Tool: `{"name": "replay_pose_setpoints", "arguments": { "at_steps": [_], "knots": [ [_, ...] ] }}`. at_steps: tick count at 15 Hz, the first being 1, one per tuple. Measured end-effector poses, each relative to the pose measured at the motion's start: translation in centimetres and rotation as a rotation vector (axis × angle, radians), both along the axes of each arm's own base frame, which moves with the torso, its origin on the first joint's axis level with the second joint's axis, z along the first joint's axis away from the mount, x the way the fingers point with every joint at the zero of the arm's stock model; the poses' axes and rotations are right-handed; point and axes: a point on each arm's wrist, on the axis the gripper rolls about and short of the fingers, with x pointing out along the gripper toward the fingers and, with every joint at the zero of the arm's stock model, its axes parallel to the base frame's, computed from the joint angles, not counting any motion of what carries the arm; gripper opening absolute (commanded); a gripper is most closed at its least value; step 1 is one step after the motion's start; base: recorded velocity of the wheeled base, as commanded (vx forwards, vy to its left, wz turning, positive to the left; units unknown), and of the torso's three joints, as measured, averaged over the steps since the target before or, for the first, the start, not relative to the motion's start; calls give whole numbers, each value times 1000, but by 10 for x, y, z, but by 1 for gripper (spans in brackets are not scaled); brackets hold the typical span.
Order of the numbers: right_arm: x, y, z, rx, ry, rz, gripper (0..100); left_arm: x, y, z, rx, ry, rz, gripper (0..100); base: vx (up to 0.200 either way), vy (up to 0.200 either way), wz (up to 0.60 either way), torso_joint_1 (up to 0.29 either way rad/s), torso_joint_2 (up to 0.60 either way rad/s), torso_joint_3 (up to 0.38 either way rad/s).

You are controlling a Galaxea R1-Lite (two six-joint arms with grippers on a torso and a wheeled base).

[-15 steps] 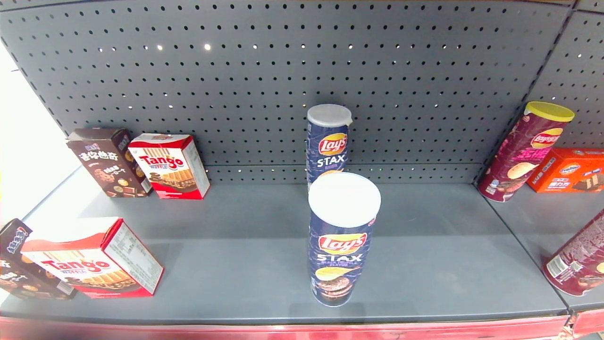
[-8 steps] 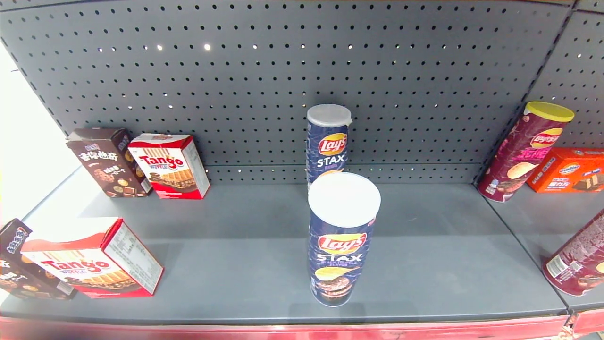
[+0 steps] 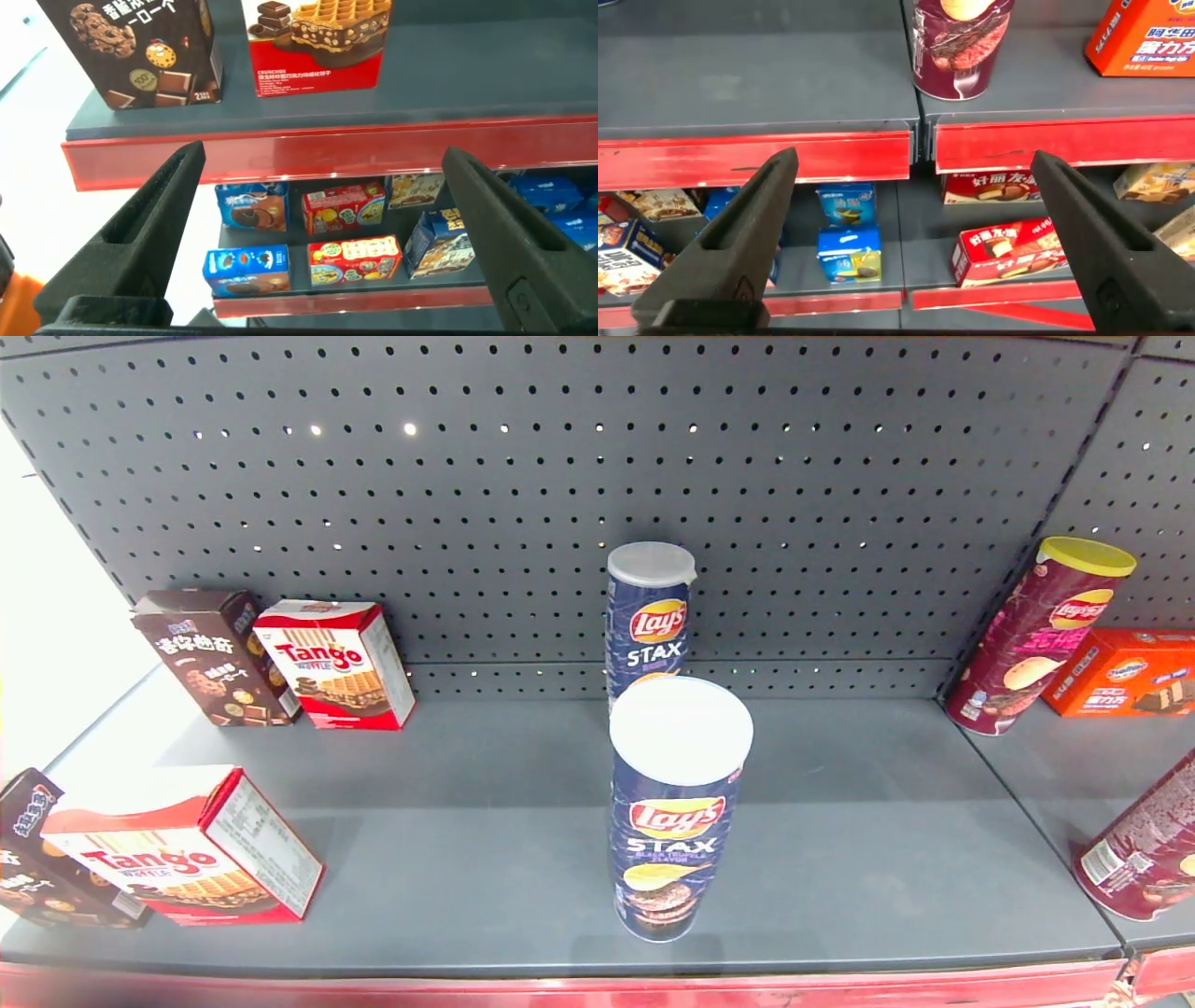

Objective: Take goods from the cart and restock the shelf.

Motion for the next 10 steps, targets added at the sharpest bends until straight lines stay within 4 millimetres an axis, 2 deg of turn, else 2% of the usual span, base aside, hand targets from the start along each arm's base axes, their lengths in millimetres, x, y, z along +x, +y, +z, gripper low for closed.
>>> {"name": "replay_pose_setpoints", "arguments": {
  "at_steps": [9,10],
  "knots": [
    [0,0,0,0,-1,0,100,0,1,0,-21,-1,47,100,0,0,0,0,0,0],
    [0,0,0,1,-1,0,100,0,1,0,-21,-1,53,100,0,-200,0,2,2,2]
  ]
}}
